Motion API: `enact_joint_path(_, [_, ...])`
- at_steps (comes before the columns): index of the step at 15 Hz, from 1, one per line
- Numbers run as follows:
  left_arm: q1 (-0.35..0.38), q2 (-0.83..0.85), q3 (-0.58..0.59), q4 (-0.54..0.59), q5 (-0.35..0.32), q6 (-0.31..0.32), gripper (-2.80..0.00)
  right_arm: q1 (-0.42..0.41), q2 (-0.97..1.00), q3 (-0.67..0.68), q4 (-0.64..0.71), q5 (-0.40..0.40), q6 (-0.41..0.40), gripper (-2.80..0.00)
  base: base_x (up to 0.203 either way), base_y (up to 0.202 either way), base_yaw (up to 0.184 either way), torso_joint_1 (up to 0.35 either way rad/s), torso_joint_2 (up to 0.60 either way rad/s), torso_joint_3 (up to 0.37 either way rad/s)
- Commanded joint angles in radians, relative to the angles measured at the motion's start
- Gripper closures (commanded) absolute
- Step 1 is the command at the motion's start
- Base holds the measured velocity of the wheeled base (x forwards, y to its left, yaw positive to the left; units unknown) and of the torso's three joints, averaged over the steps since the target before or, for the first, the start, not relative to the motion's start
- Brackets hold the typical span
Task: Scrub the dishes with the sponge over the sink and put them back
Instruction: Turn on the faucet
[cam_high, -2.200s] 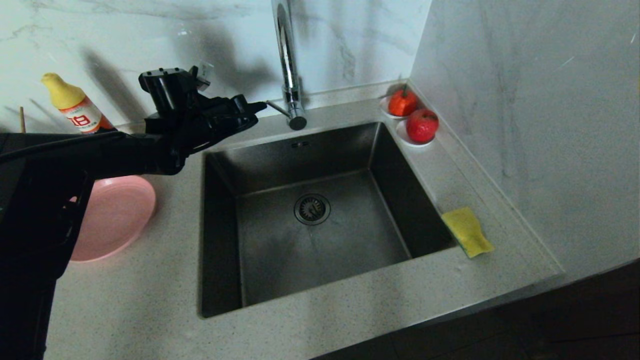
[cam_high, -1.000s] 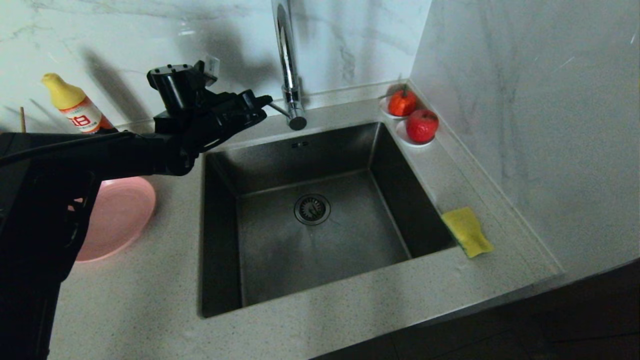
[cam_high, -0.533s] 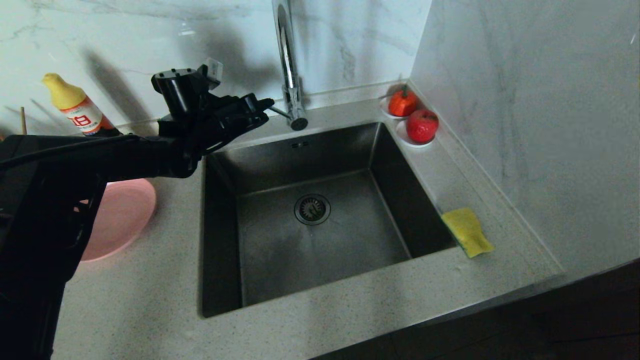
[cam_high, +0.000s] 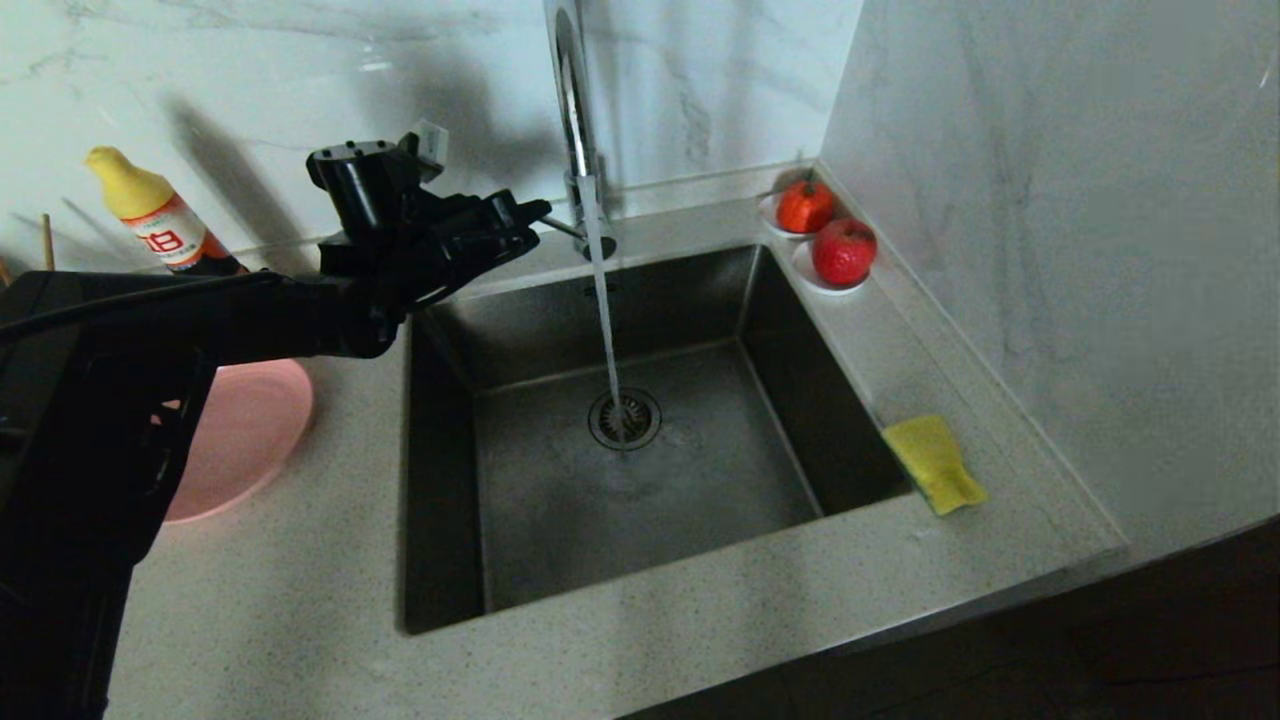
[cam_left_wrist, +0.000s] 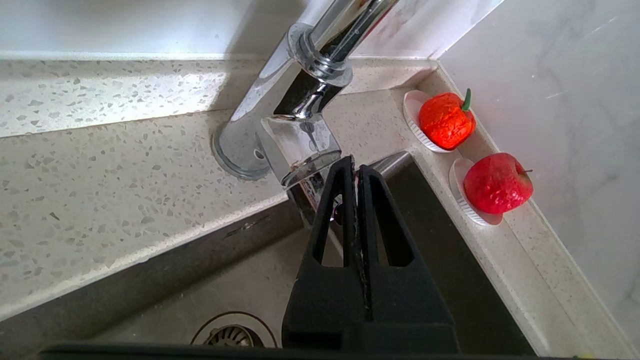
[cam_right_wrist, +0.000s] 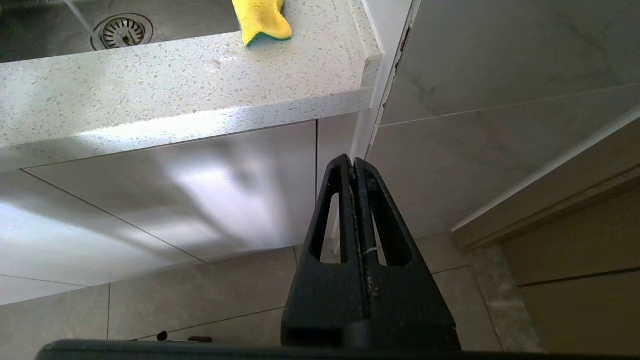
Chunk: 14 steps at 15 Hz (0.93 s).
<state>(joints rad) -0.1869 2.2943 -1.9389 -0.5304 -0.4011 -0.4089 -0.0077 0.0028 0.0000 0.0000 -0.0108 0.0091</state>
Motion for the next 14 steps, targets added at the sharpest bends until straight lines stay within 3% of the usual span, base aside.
enact_joint_path(1, [-0.012, 0.003, 0.012, -0.003, -0.001, -0.004, 0.00, 0.000, 0.000, 0.000, 0.000, 0.000, 0.000, 0.00, 0.000, 0.000, 0.000, 0.000, 0.00, 0.000])
enact_joint_path(11, [-0.037, -0.006, 0.081, -0.032, 0.042, -0.004, 0.00, 0.000, 0.000, 0.000, 0.000, 0.000, 0.000, 0.00, 0.000, 0.000, 0.000, 0.000, 0.00, 0.000])
enact_joint_path(14, [-0.032, -0.004, 0.019, -0.022, 0.055, -0.008, 0.00, 0.000, 0.000, 0.000, -0.001, 0.000, 0.000, 0.00, 0.000, 0.000, 0.000, 0.000, 0.00, 0.000])
